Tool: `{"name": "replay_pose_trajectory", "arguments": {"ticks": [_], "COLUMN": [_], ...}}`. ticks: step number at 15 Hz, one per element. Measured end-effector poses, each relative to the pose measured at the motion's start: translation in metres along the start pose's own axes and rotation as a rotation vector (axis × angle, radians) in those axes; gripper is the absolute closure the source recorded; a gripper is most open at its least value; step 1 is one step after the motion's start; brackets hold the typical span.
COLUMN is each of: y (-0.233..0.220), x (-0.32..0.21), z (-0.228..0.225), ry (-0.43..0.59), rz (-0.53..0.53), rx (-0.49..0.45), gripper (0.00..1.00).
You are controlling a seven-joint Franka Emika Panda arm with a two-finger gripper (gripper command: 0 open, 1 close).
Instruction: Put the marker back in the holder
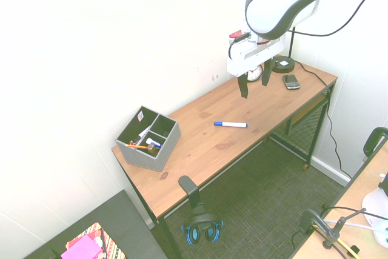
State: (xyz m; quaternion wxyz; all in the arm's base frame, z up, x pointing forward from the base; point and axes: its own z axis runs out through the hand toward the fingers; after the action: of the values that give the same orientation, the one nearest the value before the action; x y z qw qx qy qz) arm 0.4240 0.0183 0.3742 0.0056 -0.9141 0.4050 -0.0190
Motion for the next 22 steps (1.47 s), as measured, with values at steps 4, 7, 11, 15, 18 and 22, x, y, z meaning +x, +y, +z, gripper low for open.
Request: {"name": "replay_pose_trajectory", "arguments": {"ticks": [4, 7, 11, 15, 18, 22], "y": [0.002, -0.004, -0.017, -0.025, -0.032, -0.050], "x": [0.004, 0.010, 0.015, 0.029, 0.043, 0.053], "z": [0.006, 0.026, 0.078, 0.127, 0.157, 0.188], "ry": [0.017, 0.056, 0.076, 0.038, 0.040, 0.049], "rz": [-0.111, -0.235, -0.342, -0.444, -0.468, -0.495], "rx": [-0.019, -0.035, -0.053, -0.114, -0.124, -0.130], "gripper": [0.00, 0.00, 0.00, 0.00, 0.00, 1.00]}}
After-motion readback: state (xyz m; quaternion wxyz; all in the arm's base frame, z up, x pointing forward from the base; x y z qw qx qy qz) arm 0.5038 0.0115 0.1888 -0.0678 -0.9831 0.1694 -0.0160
